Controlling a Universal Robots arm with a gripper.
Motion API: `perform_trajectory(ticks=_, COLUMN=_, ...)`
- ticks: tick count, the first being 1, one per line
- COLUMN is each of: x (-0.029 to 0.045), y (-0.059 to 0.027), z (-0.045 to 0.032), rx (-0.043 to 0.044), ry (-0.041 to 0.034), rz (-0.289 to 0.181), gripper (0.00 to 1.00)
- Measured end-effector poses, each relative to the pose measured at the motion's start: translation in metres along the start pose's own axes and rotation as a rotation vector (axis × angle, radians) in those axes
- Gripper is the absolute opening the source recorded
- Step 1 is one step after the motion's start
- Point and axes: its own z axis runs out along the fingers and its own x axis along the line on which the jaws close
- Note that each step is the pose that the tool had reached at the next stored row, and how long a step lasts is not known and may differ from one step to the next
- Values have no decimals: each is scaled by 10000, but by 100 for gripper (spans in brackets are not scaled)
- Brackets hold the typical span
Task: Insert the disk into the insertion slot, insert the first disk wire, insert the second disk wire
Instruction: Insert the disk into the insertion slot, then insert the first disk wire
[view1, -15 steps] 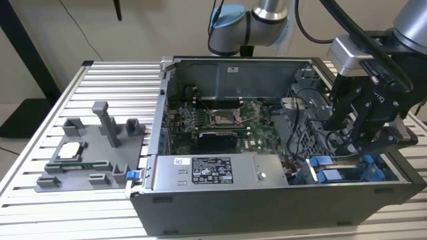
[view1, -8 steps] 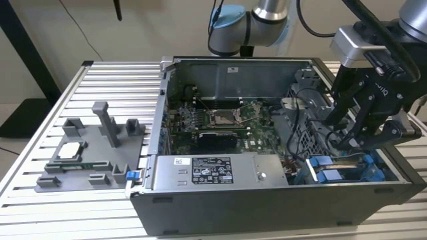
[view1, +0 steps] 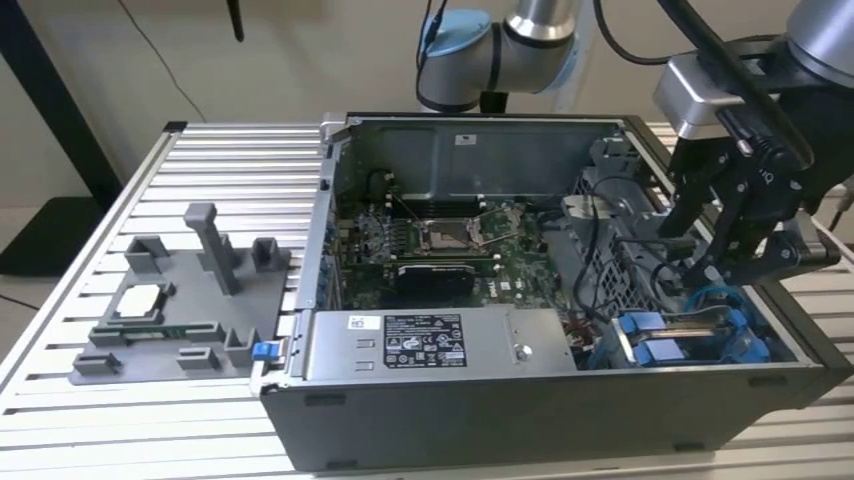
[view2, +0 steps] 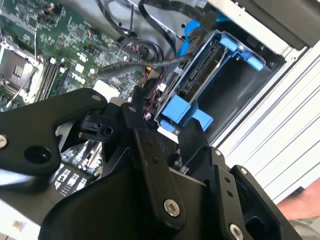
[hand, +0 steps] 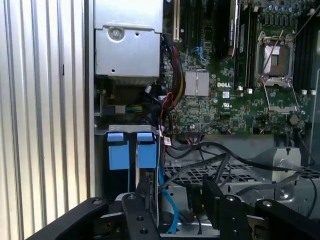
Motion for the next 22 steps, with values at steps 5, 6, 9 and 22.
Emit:
perform_trajectory(ticks=5, x=-122, y=-3, z=27, rx=341, ry=-24, rz=-56, gripper=100)
perform_trajectory(ticks=6, x=-161, y=-3, z=39, rx=350, ry=-25, rz=-58, gripper=100)
perform_trajectory(ticks=9, x=-254, y=-4, z=77, rx=361, ry=61, rz=-64, gripper=100)
perform_trajectory(ticks=22, x=-271, y=-9, z=93, rx=364, ry=756, rz=-108, gripper=100)
